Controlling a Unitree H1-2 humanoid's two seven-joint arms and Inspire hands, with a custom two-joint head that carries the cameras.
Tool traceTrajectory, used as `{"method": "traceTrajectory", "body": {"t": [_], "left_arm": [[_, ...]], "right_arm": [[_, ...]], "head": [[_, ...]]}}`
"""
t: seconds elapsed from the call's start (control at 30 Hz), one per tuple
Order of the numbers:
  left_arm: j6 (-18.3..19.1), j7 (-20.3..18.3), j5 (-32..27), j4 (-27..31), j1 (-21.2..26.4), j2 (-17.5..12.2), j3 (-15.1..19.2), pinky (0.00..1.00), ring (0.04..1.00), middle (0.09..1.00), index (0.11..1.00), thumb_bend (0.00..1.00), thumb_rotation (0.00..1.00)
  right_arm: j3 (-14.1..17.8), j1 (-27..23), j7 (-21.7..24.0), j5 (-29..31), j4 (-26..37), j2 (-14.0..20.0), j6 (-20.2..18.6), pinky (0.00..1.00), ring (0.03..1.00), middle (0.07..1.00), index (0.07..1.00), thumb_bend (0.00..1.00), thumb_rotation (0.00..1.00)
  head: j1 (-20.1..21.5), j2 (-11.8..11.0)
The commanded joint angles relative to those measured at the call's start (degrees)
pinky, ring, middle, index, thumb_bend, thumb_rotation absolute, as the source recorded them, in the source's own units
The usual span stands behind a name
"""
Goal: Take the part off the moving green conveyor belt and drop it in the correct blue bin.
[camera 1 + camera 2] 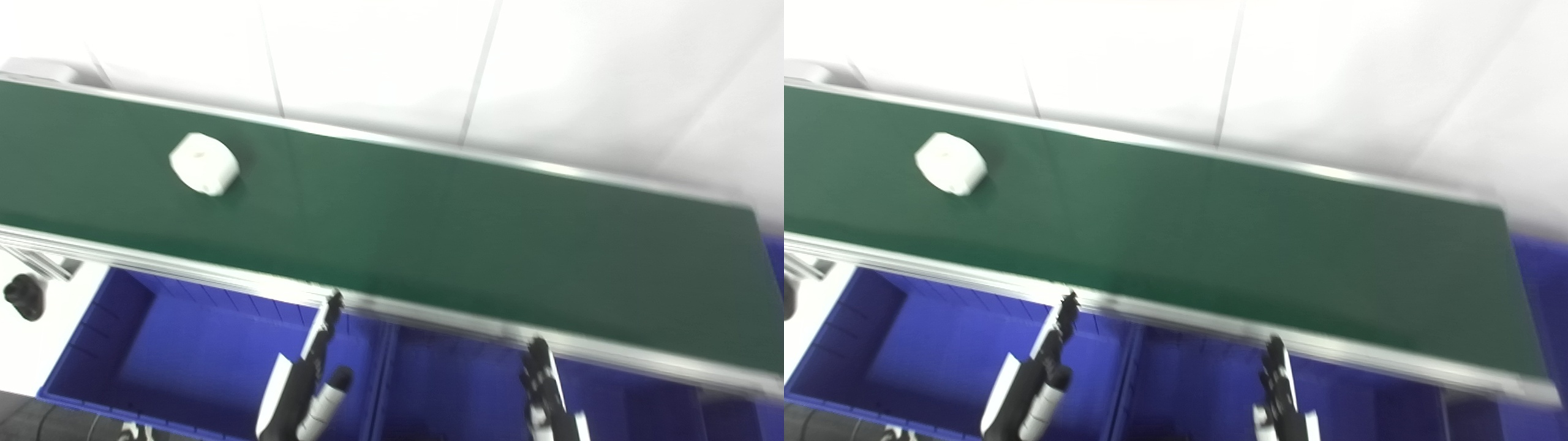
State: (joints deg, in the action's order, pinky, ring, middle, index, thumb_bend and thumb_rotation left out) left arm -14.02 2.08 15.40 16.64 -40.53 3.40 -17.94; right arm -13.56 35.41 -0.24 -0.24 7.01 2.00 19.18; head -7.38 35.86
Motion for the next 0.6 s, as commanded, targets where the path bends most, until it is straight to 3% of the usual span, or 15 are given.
{"method": "traceTrajectory", "body": {"t": [0.0, 0.1, 0.23, 0.37, 0.57], "left_arm": [[-1.5, 0.9, 0.8, 0.7, 0.0, 0.7, -0.5, 1.00, 0.997, 1.000, 0.994, 0.59, 0.97], [-1.6, 0.9, 0.6, 0.1, 0.2, 0.8, -0.7, 1.00, 0.996, 1.000, 0.992, 0.59, 0.94], [-2.6, 1.7, 1.5, -2.0, 0.9, 1.1, -0.7, 0.99, 0.992, 1.000, 0.985, 0.60, 0.94], [-4.0, 2.8, 2.4, -4.2, 1.6, 1.4, -0.9, 0.94, 0.973, 0.999, 0.973, 0.57, 0.96], [-5.8, 3.5, 2.6, -6.0, 2.8, 1.2, -0.9, 0.94, 0.956, 0.981, 0.953, 0.51, 0.94]], "right_arm": [[0.3, 0.0, 1.2, 0.5, 0.6, 0.3, 3.0, 1.00, 1.000, 1.000, 1.000, 0.73, 0.93], [0.6, -0.2, 1.6, 0.7, 0.8, 0.5, 2.0, 1.00, 1.000, 1.000, 1.000, 0.72, 0.94], [1.3, -1.3, 2.4, 1.6, -2.4, 0.9, 4.6, 1.00, 1.000, 1.000, 1.000, 0.70, 0.95], [1.9, -2.5, 3.5, 3.3, -5.7, 1.1, 7.2, 1.00, 1.000, 1.000, 1.000, 0.69, 0.93], [2.7, -3.3, 4.2, 3.0, -7.4, 0.5, 7.6, 1.00, 1.000, 1.000, 1.000, 0.69, 0.95]], "head": [[-0.5, -0.6], [-0.9, -1.2], [-2.1, -4.8], [-3.0, -6.5], [-3.0, -7.3]]}}
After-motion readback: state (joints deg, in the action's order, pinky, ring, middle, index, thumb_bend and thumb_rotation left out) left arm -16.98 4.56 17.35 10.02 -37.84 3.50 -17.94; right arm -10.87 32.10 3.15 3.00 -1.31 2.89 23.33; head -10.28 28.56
